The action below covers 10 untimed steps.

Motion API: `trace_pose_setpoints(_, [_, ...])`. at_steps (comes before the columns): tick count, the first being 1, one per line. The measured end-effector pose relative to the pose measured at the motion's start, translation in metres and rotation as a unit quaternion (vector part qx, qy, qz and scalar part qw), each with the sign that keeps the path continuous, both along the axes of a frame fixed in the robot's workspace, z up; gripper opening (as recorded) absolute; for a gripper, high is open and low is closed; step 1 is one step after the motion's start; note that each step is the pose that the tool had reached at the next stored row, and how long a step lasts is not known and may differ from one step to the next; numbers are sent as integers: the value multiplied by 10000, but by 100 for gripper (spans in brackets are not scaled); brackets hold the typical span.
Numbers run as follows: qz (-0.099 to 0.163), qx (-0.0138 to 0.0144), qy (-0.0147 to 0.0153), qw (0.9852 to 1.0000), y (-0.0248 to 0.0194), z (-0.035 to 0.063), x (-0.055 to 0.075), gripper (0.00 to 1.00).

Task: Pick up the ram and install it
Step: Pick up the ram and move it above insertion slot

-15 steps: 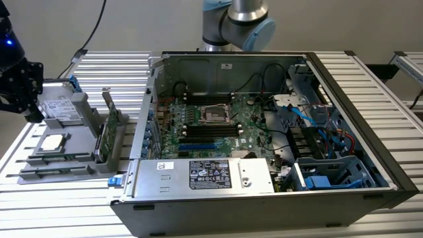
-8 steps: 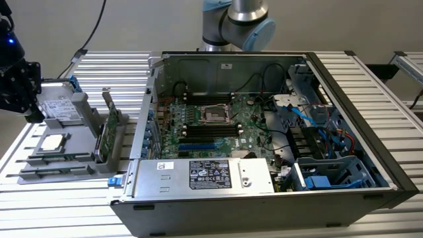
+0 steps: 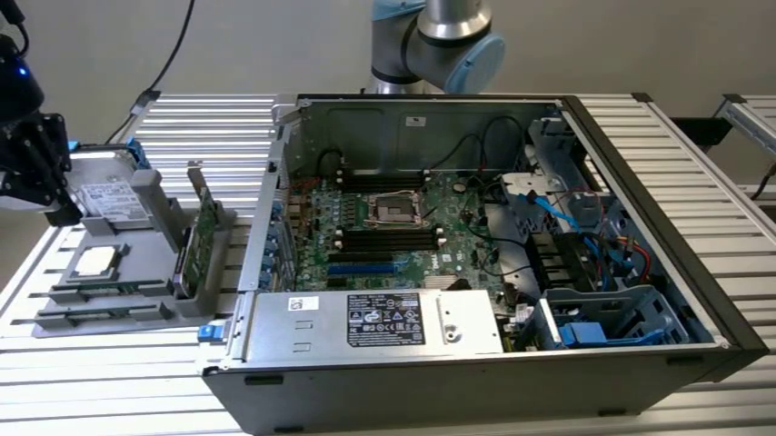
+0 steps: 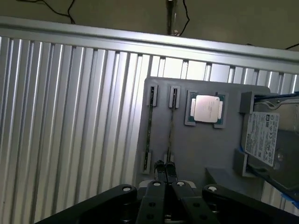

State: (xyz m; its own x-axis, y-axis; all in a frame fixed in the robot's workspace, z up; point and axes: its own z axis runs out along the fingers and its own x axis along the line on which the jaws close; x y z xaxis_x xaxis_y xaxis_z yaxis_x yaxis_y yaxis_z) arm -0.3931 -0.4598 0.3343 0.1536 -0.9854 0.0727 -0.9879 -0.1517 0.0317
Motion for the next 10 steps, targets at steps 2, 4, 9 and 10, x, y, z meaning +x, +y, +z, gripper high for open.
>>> trace_pose_setpoints(2, [94, 0, 0, 10000, 0, 0, -5, 10])
trace_pose_setpoints(4, [95, 0, 0, 10000, 0, 0, -5, 10])
trace_pose_setpoints(9, [94, 0, 0, 10000, 0, 0, -5, 10])
trace_pose_setpoints(10, [94, 0, 0, 10000, 0, 0, -5, 10])
